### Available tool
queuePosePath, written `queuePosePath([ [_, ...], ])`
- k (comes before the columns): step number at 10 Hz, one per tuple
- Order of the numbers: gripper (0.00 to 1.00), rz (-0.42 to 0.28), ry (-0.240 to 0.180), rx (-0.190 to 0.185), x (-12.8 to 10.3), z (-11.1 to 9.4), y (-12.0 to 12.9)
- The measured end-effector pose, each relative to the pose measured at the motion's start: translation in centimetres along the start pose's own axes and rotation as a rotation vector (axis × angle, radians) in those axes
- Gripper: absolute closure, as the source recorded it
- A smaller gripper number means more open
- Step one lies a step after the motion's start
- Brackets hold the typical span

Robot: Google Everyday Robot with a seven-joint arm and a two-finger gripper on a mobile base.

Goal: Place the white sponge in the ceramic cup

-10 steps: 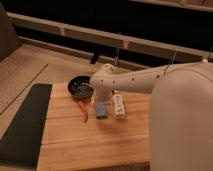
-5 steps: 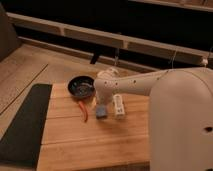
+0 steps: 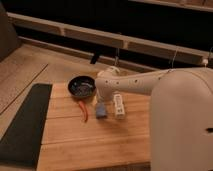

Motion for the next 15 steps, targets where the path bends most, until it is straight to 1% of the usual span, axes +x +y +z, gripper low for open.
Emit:
queuePosePath([
  [1, 0.35, -0.009, -0.042, 0.014, -1.4, -1.0, -1.0],
  [2, 0.35, -0.020, -0.055, 0.018, -1.9, -1.3, -1.3],
  [3, 0.35, -0.032, -0.057, 0.019, -2.0, -1.1, -1.4],
  [5, 0.35, -0.067, -0.040, 0.009, -2.1, 0.4, -0.8],
  [8, 0.35, -0.131, -0.024, -0.036, -2.9, 3.2, 1.3],
  [10, 0.35, -0.166, -0.007, -0.058, -3.3, 4.7, 2.5],
  [12, 0.35, -0.181, 0.023, -0.074, -3.1, 6.3, 2.8],
  [15, 0.35, -0.180, 0.079, -0.074, -2.4, 8.4, 2.4],
])
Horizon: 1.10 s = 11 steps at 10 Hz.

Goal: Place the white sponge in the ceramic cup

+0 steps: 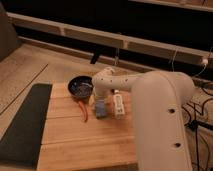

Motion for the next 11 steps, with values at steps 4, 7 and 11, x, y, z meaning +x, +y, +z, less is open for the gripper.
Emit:
queuePosePath([
  [4, 0.63, 0.002, 0.040, 0.055, -0.3, 0.9, -1.0],
  [7, 0.93, 0.019, 0.014, 0.103, -1.5, -0.7, -1.6],
  [11, 1.00, 0.073, -0.072, 0.215, -3.0, -6.5, -4.2],
])
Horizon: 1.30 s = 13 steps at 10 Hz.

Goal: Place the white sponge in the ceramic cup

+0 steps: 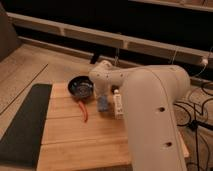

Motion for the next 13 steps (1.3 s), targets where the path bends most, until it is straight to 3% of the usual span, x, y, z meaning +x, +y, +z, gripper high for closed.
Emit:
queuePosePath([
  [3, 1.00, 0.086, -0.103, 0.066, -2.8, -5.6, -4.0],
  [5, 1.00, 0.150, -0.173, 0.065, -4.2, -9.1, -5.9],
  [11, 1.00, 0.161, -0.185, 0.071, -4.7, -9.3, -6.3],
  [13, 1.00, 0.209, -0.240, 0.134, -7.3, -10.2, -10.9],
])
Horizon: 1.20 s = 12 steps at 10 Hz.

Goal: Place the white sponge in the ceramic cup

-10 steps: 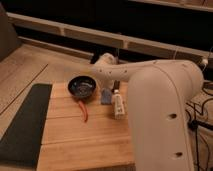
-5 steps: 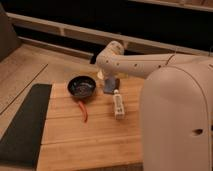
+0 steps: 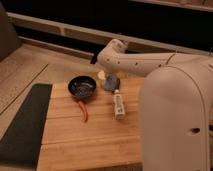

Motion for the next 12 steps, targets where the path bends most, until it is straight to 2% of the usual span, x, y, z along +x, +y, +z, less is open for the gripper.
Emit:
queuePosePath([
  [2, 1.00, -0.008, -0.049, 0.065, -3.9, 0.9, -2.6],
  [4, 1.00, -0.050, -0.084, 0.084, -6.8, 2.0, -2.6],
  [7, 1.00, -0.132, -0.145, 0.038, -10.2, 3.5, 0.4],
  [9, 1.00, -0.208, -0.170, -0.005, -10.8, 3.7, 3.9],
  [12, 1.00, -0.280, -0.191, -0.033, -11.0, 3.8, 6.1],
])
